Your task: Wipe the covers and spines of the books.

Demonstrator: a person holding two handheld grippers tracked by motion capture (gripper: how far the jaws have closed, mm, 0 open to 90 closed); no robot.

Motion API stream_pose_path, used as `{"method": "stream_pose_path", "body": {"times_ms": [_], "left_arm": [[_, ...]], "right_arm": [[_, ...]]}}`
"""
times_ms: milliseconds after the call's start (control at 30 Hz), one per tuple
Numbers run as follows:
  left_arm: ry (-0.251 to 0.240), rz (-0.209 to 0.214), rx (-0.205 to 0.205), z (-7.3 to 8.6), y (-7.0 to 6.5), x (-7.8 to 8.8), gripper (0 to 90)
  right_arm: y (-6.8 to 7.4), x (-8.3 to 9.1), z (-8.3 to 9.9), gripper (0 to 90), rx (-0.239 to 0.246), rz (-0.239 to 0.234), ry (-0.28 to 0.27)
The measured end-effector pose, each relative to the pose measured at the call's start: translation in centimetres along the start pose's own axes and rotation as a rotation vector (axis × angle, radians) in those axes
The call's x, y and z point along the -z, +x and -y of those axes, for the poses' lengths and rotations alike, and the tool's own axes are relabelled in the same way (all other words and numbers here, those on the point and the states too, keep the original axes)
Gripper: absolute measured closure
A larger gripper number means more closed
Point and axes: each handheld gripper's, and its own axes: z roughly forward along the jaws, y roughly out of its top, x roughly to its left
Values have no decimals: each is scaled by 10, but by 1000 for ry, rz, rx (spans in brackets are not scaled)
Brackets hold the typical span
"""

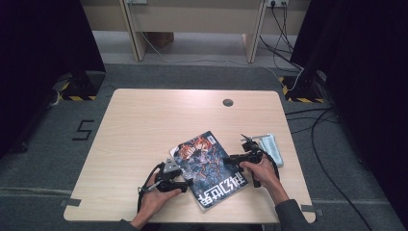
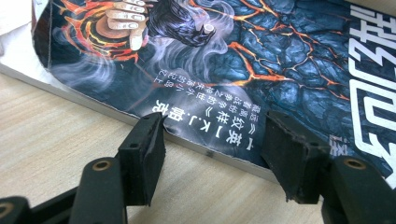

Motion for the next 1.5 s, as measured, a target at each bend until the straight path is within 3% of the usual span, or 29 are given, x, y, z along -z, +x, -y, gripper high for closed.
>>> {"method": "stream_pose_path", "body": {"times_ms": [67,300,367,500,567,667,1000,1133,1233,1333,1500], "left_arm": [[-1,-2,0,0,0,0,385],[-1,4,-2,0,0,0,384],[-1,4,-3,0,0,0,384],[0,2,2,0,1,0,385],[-3,1,4,0,1,0,387],[-5,0,7,1,1,0,389],[-7,-3,11,1,0,0,390],[-7,0,8,1,0,0,390],[-7,-1,8,1,0,1,391],[-9,-2,9,1,0,1,392],[-10,-1,8,2,0,1,392]], "right_arm": [[-1,-1,0,551,-14,-4,-8],[1,-1,-3,591,45,27,18],[0,0,-4,612,49,18,22],[3,10,-6,663,53,-19,-22],[7,14,-8,671,79,-23,-31],[16,16,-11,671,130,7,-17],[12,18,-10,685,60,-50,-39],[14,19,-10,685,70,-45,-32],[15,22,-12,691,75,-68,-29],[18,21,-12,691,101,-34,-13],[19,23,-13,690,98,-46,-11]]}}
